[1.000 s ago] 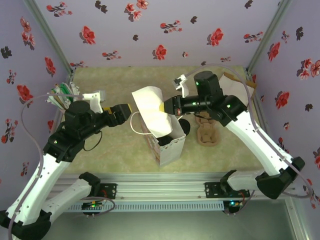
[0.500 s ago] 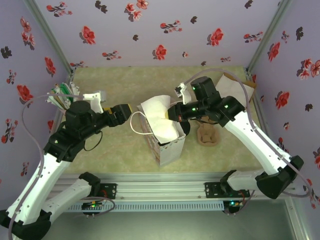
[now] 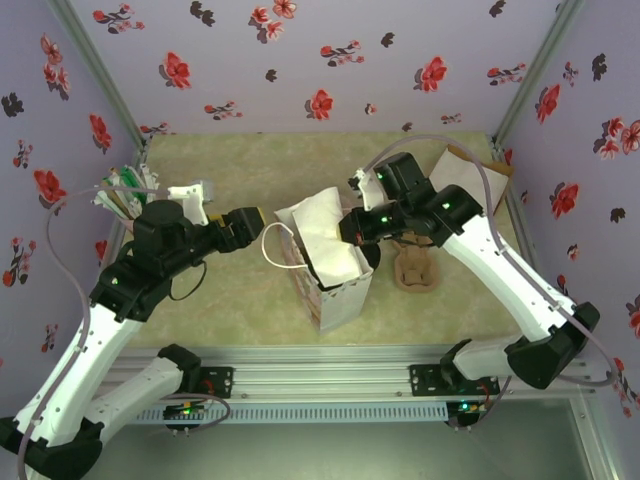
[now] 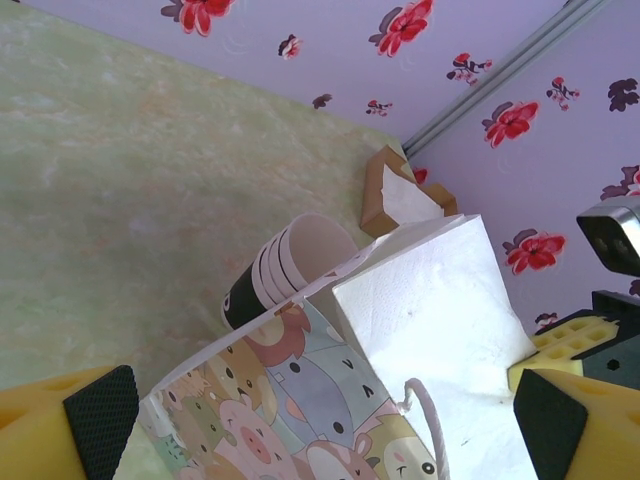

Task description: Pack the takeout coffee

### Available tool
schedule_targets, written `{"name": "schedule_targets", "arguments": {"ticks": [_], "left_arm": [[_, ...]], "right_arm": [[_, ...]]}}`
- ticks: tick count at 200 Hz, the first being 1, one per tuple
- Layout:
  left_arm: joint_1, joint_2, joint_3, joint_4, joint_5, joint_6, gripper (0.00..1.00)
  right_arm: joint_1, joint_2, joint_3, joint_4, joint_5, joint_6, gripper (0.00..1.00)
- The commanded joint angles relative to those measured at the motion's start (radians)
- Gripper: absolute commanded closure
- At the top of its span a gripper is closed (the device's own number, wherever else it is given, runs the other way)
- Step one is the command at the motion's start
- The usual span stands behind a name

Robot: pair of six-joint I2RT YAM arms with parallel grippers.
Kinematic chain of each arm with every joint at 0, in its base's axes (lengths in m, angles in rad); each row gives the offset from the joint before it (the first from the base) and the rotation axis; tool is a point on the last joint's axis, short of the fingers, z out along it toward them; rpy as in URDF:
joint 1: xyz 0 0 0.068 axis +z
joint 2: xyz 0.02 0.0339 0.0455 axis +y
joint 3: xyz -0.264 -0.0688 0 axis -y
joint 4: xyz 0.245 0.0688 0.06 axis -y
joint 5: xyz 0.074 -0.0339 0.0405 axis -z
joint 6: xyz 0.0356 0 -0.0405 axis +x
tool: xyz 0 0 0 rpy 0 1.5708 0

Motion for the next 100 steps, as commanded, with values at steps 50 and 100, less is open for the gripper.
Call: {"name": "schedule_targets", "arguments": {"ticks": [50, 100], "left_arm": [[-0.006, 0.006, -0.007, 0.036, -0.018, -0.008, 0.01], [-0.007, 0.009, -0.007, 0.037, -0.018, -0.007, 0.01]], "right_arm": [[0.116, 0.068, 0.082, -0.089, 0.139, -0.072, 1.00], [0.183, 0.122, 0.138, -0.150, 0.247, -0.104, 1.00]]}}
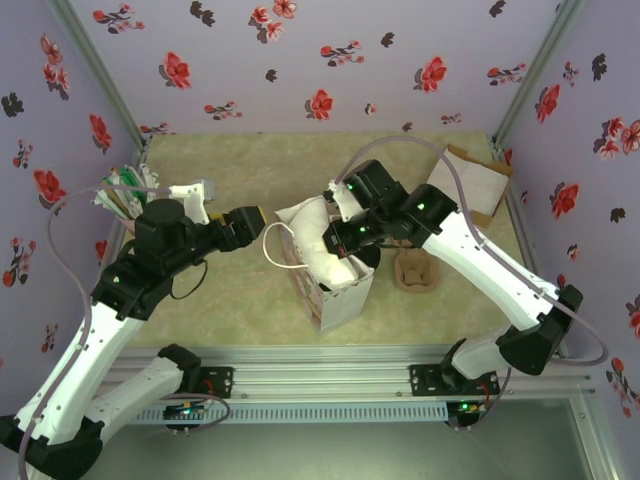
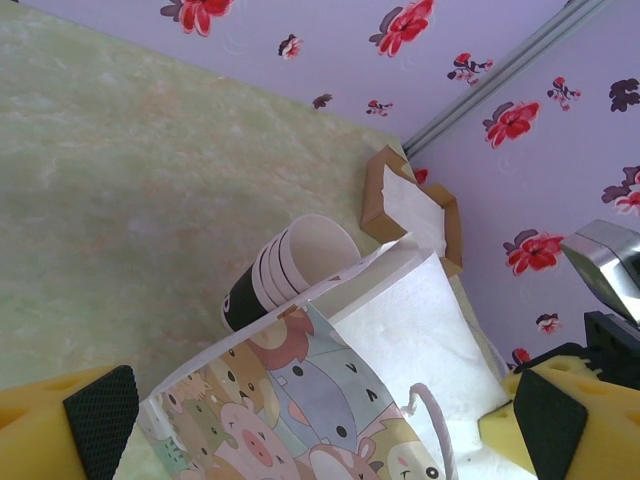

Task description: Pack the takeout coffee

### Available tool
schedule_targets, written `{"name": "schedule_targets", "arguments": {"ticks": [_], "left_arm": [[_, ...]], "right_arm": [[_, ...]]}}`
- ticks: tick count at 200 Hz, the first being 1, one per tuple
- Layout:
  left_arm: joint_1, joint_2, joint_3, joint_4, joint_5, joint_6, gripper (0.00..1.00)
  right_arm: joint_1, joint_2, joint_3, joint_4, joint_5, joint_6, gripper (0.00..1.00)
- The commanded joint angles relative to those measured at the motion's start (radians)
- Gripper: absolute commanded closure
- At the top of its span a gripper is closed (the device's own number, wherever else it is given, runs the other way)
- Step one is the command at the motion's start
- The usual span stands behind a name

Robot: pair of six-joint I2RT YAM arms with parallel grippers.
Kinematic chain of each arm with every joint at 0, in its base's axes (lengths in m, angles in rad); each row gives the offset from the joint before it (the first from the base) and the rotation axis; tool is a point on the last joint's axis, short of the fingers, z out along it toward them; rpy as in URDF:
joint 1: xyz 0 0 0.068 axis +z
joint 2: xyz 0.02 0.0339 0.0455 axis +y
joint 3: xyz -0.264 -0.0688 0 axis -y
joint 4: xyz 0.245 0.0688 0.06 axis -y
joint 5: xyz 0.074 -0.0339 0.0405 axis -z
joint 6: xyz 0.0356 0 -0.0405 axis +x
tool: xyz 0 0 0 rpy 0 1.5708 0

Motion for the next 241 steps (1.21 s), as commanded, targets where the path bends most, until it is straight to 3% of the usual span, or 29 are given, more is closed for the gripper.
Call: {"name": "schedule_targets", "arguments": {"ticks": [1, 147, 241], "left_arm": [[-0.007, 0.000, -0.007, 0.029, -0.018, -0.007, 0.01], [-0.006, 0.014, -0.004, 0.034, -0.016, -0.002, 0.01], [-0.007, 0.027, -0.007, 0.044, -0.015, 0.001, 0.01]], "right_arm": [[0.031, 0.028, 0.040, -0.066, 0.099, -0.039, 1.00], [0.122, 0.071, 0.160, -0.179, 0.318, -0.064, 1.00], [0.166, 0.162, 0.174, -0.197, 0.335, -0.079, 1.00]]}}
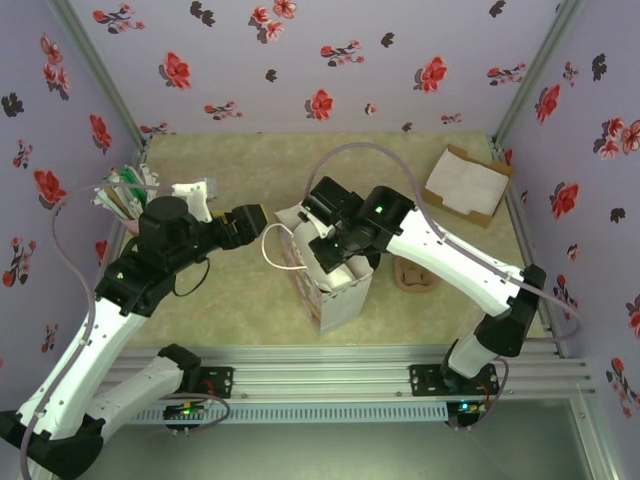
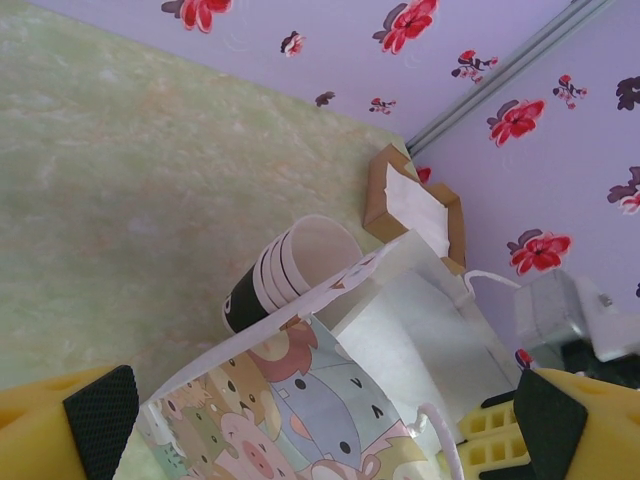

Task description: Pack the takeout coffee

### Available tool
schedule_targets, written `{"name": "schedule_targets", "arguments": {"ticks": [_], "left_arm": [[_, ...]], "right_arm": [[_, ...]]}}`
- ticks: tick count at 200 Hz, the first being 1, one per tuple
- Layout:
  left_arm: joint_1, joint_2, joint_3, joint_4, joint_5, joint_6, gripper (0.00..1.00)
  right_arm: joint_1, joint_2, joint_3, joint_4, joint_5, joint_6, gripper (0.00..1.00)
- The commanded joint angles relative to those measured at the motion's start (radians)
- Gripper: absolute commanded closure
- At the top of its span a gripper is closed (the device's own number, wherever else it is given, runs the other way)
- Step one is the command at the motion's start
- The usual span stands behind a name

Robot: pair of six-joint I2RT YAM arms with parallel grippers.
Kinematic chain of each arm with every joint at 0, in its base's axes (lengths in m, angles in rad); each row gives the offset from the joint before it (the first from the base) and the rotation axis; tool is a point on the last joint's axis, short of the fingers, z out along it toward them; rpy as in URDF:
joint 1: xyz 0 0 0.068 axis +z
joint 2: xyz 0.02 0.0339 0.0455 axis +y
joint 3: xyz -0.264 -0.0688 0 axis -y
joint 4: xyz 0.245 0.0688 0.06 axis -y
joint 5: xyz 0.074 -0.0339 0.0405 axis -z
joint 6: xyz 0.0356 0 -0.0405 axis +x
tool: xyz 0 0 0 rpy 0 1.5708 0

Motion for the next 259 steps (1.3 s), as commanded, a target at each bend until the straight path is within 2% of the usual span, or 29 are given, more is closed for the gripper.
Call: {"name": "schedule_targets", "arguments": {"ticks": [1, 9, 23, 46, 66, 82, 115, 139, 169, 195, 233, 259], "left_arm": [[-0.006, 0.004, -0.007, 0.029, -0.015, 0.002, 0.01], [-0.006, 0.006, -0.005, 0.026, -0.015, 0.003, 0.01], [-0.006, 0.007, -0.001, 0.021, -0.015, 0.003, 0.01], [-0.006, 0.003, 0.004, 0.015, -0.013, 0.005, 0.01], [-0.006, 0.002, 0.008, 0.010, -0.013, 0.005, 0.01], [-0.006, -0.001, 0.011, 0.009, -0.011, 0.002, 0.01], [-0.008, -0.005, 0.030, 0.009, -0.009, 0.011, 0.01], [-0.007, 0.004, 0.074, 0.007, -0.009, 0.038, 0.01], [-0.008, -0.021, 0.087, 0.029, -0.028, 0.072, 0.01], [-0.007, -0.084, 0.037, 0.068, -0.058, 0.074, 0.01], [-0.007, -0.187, -0.050, 0.037, -0.107, 0.055, 0.01], [-0.008, -0.263, -0.109, -0.047, -0.189, 0.030, 0.01]], "right_arm": [[0.006, 0.005, 0.034, -0.016, 0.041, -0.013, 1.00], [0.005, 0.004, 0.043, -0.018, 0.049, -0.012, 0.98], [0.005, -0.006, 0.055, -0.015, 0.070, -0.005, 0.77], [0.006, -0.029, 0.078, -0.010, 0.110, 0.000, 0.57], [0.006, -0.044, 0.101, -0.009, 0.136, 0.002, 0.50], [0.005, -0.056, 0.113, -0.001, 0.152, 0.005, 0.50], [0.004, -0.098, 0.100, 0.079, 0.129, 0.007, 0.44], [0.002, -0.135, 0.088, 0.149, 0.122, 0.011, 0.33], [-0.016, -0.197, 0.066, 0.200, 0.209, 0.012, 0.13], [-0.024, -0.315, -0.030, 0.270, 0.310, 0.001, 0.02], [-0.023, -0.530, -0.229, 0.380, 0.478, -0.030, 0.01], [-0.024, -0.660, -0.361, 0.425, 0.580, -0.046, 0.01]]}}
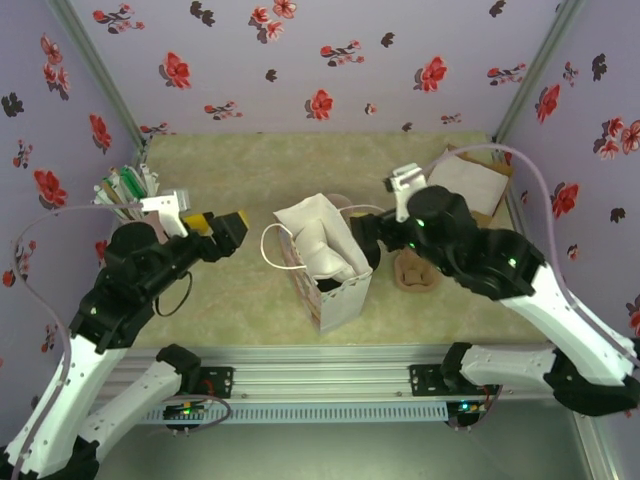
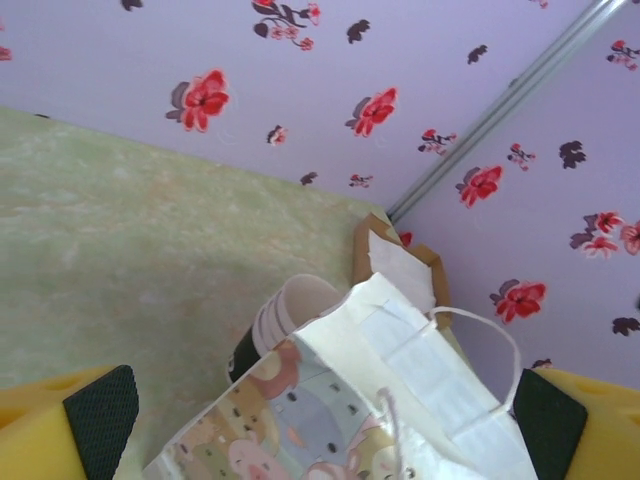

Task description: Pack the takeout coffee

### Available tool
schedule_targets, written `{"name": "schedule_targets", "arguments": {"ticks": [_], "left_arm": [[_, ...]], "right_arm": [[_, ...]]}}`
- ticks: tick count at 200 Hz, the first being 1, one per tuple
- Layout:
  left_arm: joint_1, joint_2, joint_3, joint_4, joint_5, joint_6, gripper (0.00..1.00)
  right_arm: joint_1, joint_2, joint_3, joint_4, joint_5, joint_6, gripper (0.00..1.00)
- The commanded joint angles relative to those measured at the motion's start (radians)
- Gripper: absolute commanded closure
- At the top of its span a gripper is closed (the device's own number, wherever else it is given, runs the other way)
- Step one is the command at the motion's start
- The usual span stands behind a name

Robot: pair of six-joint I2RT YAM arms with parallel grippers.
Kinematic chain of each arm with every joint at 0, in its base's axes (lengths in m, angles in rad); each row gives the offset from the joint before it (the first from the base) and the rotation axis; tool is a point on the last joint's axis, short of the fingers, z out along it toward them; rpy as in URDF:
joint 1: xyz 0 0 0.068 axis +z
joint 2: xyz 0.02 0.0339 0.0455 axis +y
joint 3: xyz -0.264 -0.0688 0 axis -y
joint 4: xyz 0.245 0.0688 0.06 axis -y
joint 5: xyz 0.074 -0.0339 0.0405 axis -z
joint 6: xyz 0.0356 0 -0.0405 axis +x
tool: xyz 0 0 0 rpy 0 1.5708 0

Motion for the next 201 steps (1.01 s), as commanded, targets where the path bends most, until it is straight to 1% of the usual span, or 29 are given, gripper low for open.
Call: {"name": "schedule_targets", "arguments": {"ticks": [1, 28, 59, 71, 80, 102, 123, 139, 157, 175, 181, 189, 201], "left_arm": [[-0.007, -0.056, -0.047, -0.074, -0.102, -0.017, 0.01], [-0.006, -0.100, -0.092, -0.160, -0.170, -0.039, 0.01], [-0.006, -0.101, -0.146, -0.199, -0.237, -0.063, 0.01], [-0.006, -0.087, -0.164, -0.209, -0.274, -0.069, 0.01], [-0.005, -0.074, -0.179, -0.204, -0.290, -0.066, 0.01], [-0.003, -0.022, -0.200, -0.186, -0.313, -0.054, 0.01], [0.006, 0.040, -0.198, -0.170, -0.332, -0.040, 0.01], [0.022, 0.073, -0.199, -0.145, -0.334, -0.023, 0.01], [0.047, 0.102, -0.202, -0.113, -0.334, 0.002, 0.01], [0.081, 0.135, -0.209, -0.085, -0.334, 0.030, 0.01], [0.092, 0.146, -0.213, -0.074, -0.335, 0.043, 0.01], [0.113, 0.162, -0.221, -0.059, -0.336, 0.058, 0.01], [0.139, 0.185, -0.240, -0.021, -0.335, 0.088, 0.01]], "right_arm": [[-0.004, -0.085, -0.096, 0.087, 0.157, -0.033, 0.01], [-0.004, -0.176, -0.224, 0.116, 0.253, -0.064, 0.01], [-0.004, -0.197, -0.344, 0.151, 0.339, -0.107, 0.01], [-0.014, -0.195, -0.360, 0.142, 0.388, -0.075, 0.01], [-0.043, -0.196, -0.366, 0.135, 0.376, -0.057, 0.01], [-0.175, -0.212, -0.396, 0.150, 0.264, -0.028, 0.01], [-0.356, -0.217, -0.409, 0.156, 0.108, -0.006, 0.01], [-0.487, -0.216, -0.417, 0.165, 0.013, 0.010, 0.01], [-0.613, -0.216, -0.436, 0.181, -0.038, 0.024, 0.01], [-0.742, -0.227, -0.467, 0.208, -0.086, 0.070, 0.01], [-0.781, -0.233, -0.482, 0.225, -0.134, 0.083, 0.01], [-0.822, -0.240, -0.504, 0.255, -0.154, 0.101, 0.01], [-0.872, -0.250, -0.546, 0.301, -0.151, 0.128, 0.01]]}}
